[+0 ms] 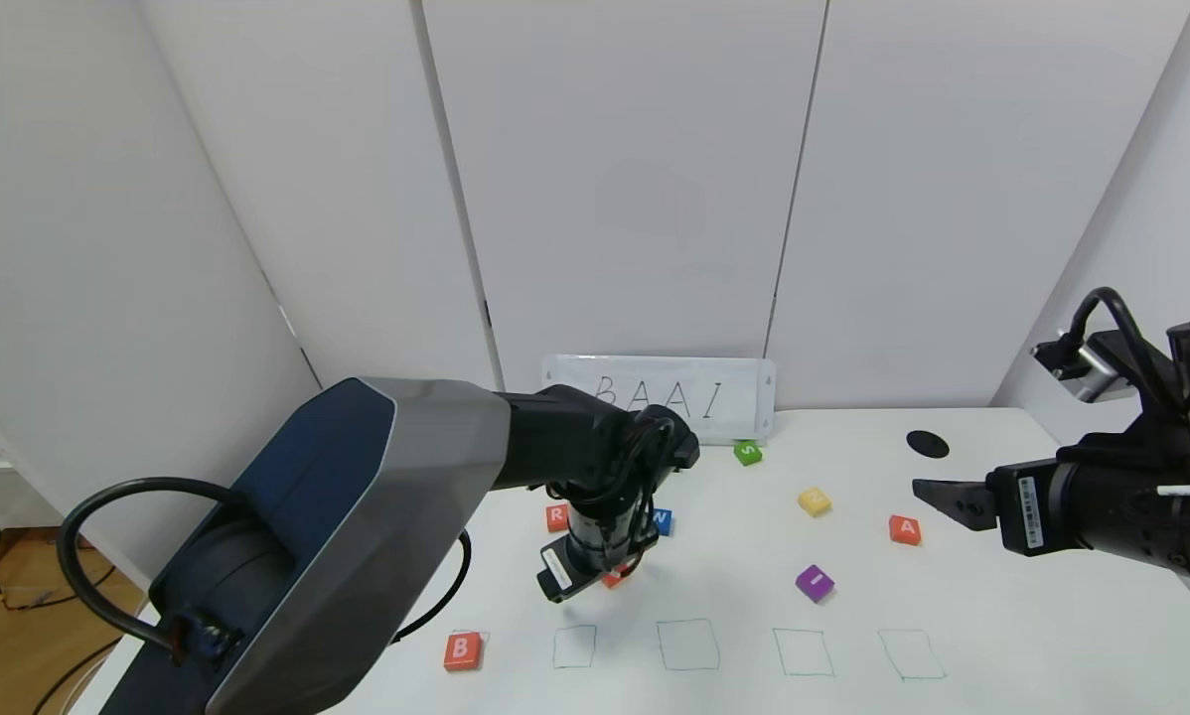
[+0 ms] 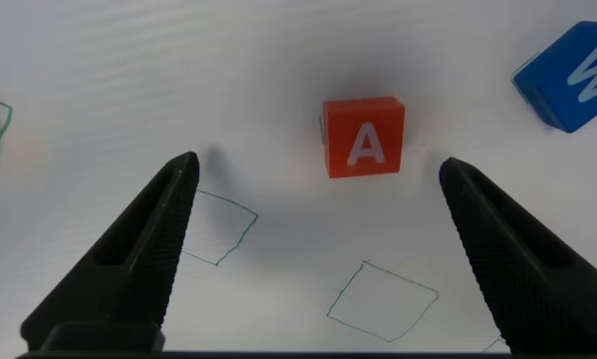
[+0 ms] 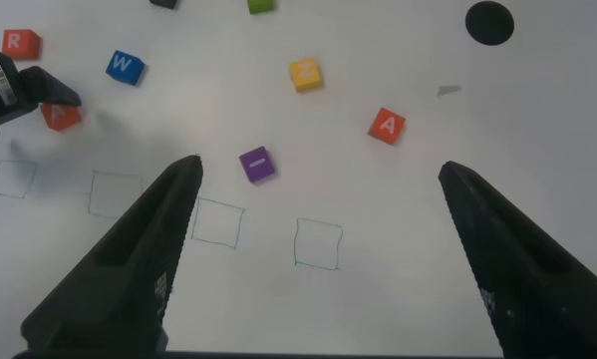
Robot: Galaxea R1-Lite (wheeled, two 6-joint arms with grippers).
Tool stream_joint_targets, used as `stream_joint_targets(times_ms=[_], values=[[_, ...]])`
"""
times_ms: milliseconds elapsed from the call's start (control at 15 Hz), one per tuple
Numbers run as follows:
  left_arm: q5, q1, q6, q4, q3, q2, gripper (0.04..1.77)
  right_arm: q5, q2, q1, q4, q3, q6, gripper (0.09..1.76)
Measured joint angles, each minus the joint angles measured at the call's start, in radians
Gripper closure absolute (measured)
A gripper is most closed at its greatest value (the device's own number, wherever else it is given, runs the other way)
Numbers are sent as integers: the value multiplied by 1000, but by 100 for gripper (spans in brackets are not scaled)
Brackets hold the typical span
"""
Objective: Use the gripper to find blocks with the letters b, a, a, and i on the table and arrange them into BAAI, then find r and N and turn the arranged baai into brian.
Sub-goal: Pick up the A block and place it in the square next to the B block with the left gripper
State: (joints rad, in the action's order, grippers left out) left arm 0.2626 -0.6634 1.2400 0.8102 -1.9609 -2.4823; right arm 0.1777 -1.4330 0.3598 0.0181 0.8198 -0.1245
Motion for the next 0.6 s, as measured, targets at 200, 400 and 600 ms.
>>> stream_joint_targets(times_ms=[200, 400, 600], values=[[16, 2, 16, -1, 0, -14, 9, 0, 1, 0, 0, -1, 0, 14], [20, 7, 21, -3, 0, -23, 9, 0, 2, 9, 0, -4, -1, 14], [21, 7, 21, -5, 0, -28, 9, 0, 3, 11, 0, -4, -1, 14]])
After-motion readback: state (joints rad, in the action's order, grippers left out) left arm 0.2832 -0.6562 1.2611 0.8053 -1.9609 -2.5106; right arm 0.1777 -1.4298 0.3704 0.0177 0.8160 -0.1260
